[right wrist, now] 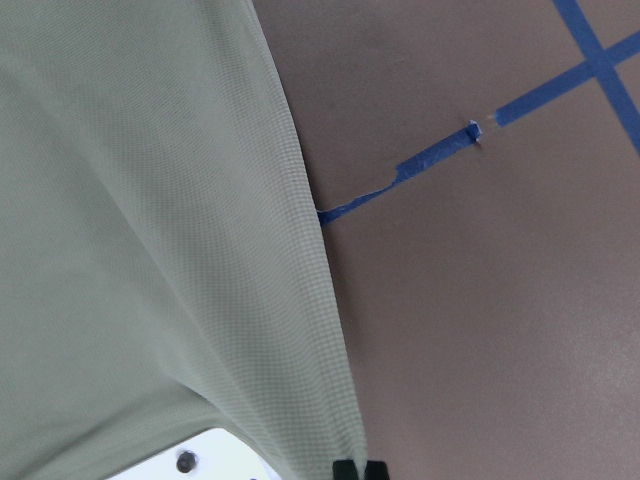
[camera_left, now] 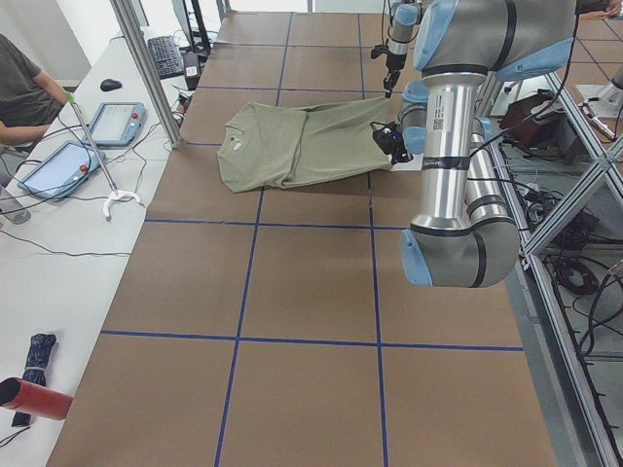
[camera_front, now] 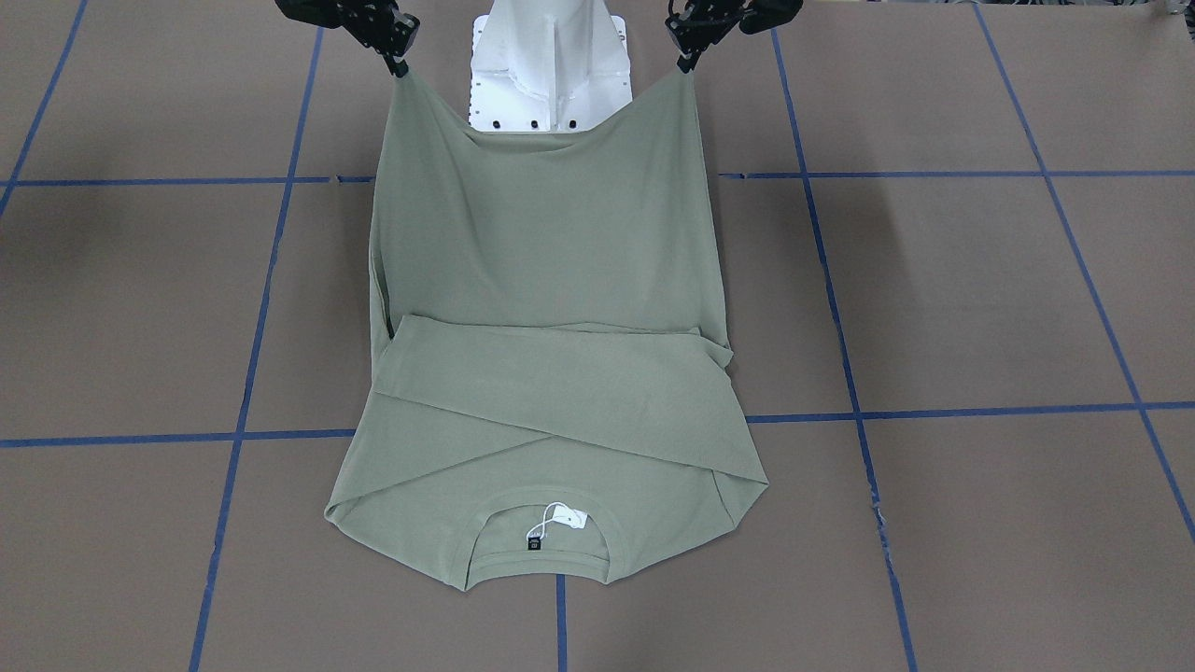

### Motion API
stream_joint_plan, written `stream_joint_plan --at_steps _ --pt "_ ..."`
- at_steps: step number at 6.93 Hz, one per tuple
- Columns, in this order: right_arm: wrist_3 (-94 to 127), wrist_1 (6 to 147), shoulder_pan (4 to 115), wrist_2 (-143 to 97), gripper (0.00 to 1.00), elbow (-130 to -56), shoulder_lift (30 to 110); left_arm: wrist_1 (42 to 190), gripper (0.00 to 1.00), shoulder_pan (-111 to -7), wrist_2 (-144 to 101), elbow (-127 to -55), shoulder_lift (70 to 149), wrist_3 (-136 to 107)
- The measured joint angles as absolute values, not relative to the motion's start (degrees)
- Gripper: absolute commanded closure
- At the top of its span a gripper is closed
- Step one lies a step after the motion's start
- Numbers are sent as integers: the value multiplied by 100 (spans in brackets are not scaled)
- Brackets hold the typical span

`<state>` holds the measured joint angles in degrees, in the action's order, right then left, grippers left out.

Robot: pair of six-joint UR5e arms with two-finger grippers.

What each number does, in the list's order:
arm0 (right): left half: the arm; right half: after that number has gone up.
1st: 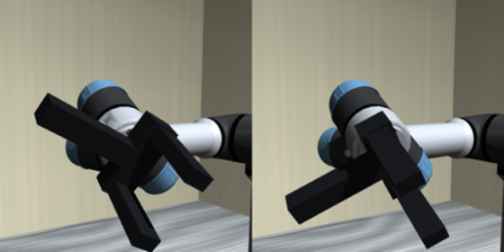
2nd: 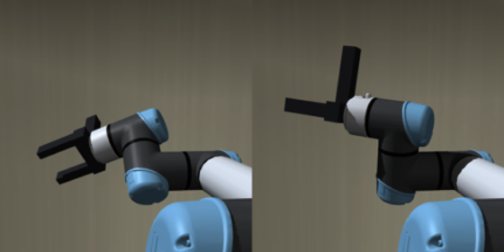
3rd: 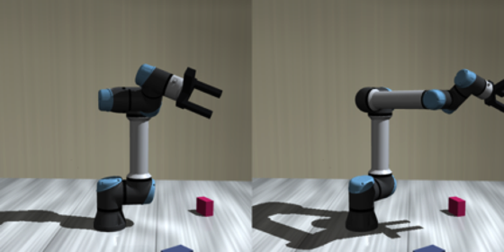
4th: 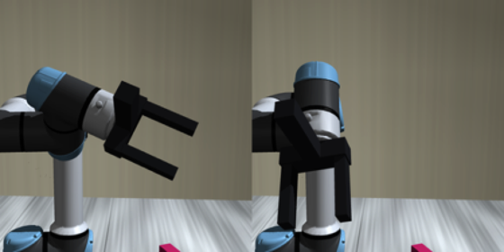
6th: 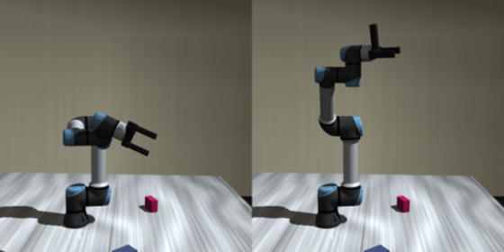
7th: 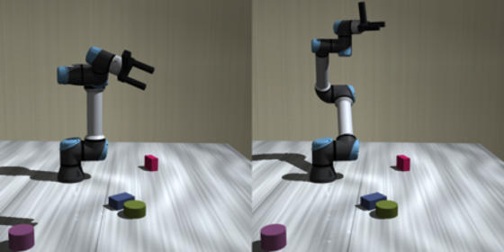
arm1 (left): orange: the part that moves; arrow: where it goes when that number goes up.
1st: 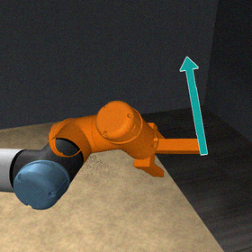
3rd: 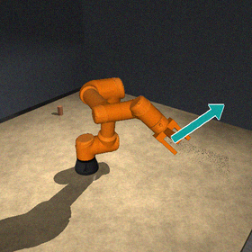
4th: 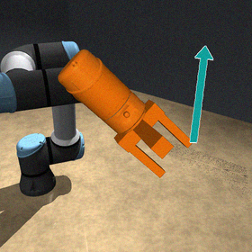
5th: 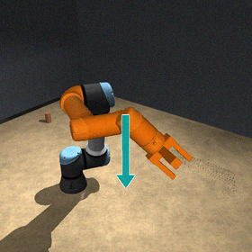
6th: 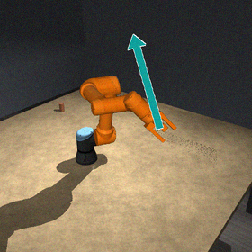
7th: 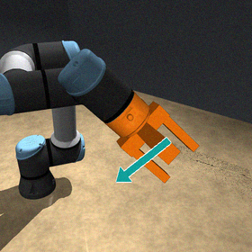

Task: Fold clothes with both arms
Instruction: 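Lift both hem corners and fold them toward the collar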

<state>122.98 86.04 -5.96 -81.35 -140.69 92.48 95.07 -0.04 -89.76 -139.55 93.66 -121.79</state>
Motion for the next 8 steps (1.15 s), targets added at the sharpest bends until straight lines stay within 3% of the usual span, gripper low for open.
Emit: stream_joint_plan --at_steps 2,4,8 --pt "12261 9294 85 -8156 100 -14506 9012 9408 100 -752 -9308 -14412 9503 -11894" --pt "11740 9933 885 -8164 100 -14328 8347 9400 100 -1629 -9510 -14129 10014 -11060" --pt "9764 10274 2782 -8610 100 -12518 6925 9770 100 -3209 -9534 -12195 10995 -9546"
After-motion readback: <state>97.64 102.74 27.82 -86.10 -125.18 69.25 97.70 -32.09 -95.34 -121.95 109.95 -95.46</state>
